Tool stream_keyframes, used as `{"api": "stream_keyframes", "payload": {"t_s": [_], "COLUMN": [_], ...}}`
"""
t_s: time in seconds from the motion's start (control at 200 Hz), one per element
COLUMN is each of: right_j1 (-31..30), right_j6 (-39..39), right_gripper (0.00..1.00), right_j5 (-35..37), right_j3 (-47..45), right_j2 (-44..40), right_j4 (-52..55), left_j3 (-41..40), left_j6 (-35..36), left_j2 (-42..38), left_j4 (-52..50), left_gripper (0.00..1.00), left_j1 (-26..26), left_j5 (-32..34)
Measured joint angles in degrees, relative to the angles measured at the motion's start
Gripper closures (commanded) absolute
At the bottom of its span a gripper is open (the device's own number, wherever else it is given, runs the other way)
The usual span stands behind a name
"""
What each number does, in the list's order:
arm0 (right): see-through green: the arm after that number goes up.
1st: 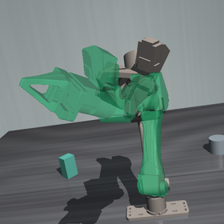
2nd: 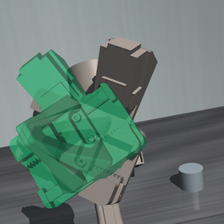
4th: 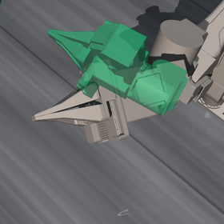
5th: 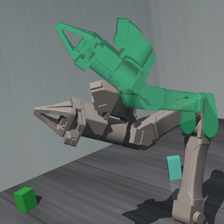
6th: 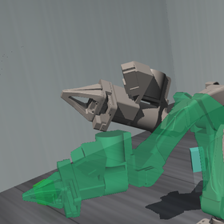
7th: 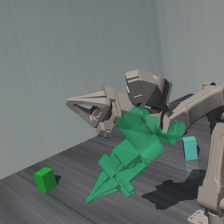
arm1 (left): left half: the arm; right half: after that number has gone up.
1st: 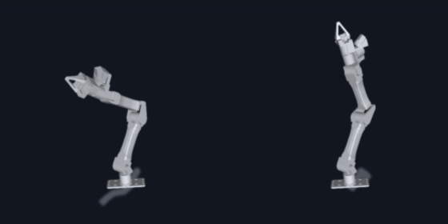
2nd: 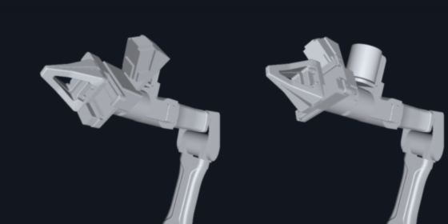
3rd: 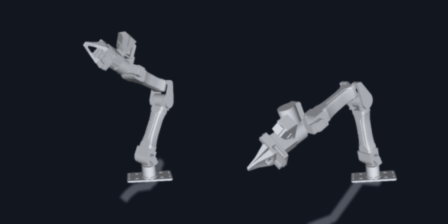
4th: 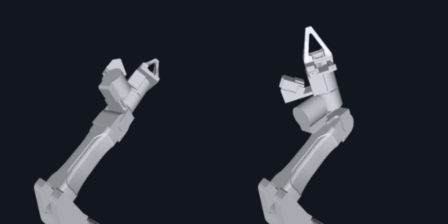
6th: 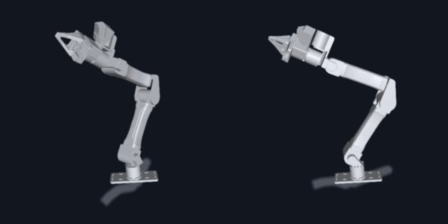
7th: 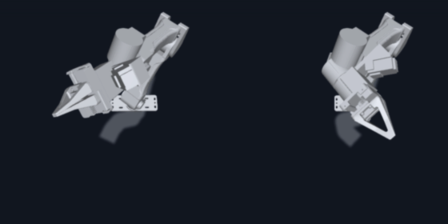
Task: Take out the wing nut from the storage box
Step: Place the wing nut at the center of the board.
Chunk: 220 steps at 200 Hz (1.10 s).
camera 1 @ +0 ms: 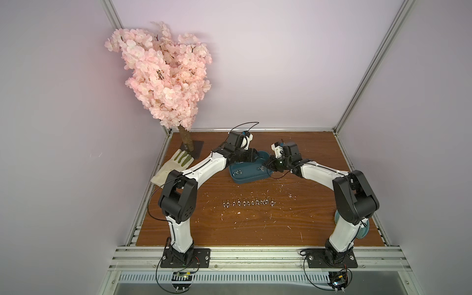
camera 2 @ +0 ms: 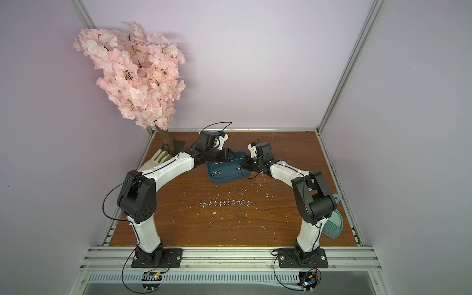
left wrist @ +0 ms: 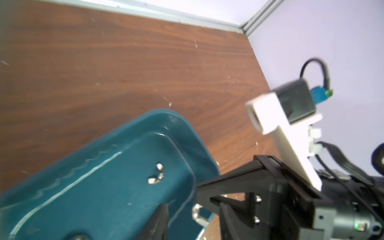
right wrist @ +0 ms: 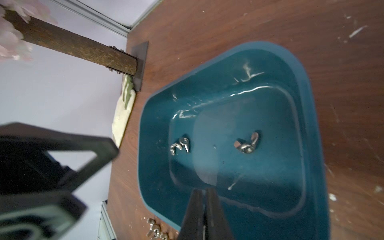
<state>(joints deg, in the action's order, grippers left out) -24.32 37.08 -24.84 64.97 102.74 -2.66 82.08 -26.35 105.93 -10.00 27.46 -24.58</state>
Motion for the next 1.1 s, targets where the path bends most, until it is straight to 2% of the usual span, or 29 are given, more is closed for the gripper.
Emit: {"api": "stream_keyframes", "payload": {"t_s": [0.07,0.15,0.305,0.345,0.38,0.761,1.101], "right_j1": [0.0,0.0,-0.28,-0.5,-0.76,-8.63,-11.34], "right_j6": [-1.77,-3.87,-7.82,-8.7,-9.29,-9.88,-9.16], "right_gripper": [1.0,1.0,1.0,1.0,1.0,0.98,0.98], "right_j5": [1.2,2.97,7.17,8.46,9.49,17.09,20.52], "right_j3": [-0.39,-1.57,-4.5,-5.55,-6.56,-17.97,-20.11], "right_j2": [-1.33,-4.13,-10.45,-11.96,-13.03,-17.29,-17.46], "right_j4": [2.64,5.77,11.56,12.7,13.49,18.14,17.86], "left_j3": [-0.24,-0.35,-0.42,-0.42,-0.42,-0.42,-2.75], "left_j6": [0.28,0.9,1.36,1.64,1.68,1.88,1.18], "left_j2": [-0.24,-0.28,-0.28,-0.28,-0.28,-0.35,-3.23], "left_j4": [-0.04,-0.68,-1.86,-2.23,-2.71,-5.49,-5.68], "left_gripper": [0.41,0.28,0.14,0.09,0.01,0.01,0.01], "left_j1": [-1.05,-2.1,-3.54,-3.69,-3.78,-3.85,-3.85], "left_j5": [0.48,1.62,4.61,5.68,6.67,11.3,11.8]}}
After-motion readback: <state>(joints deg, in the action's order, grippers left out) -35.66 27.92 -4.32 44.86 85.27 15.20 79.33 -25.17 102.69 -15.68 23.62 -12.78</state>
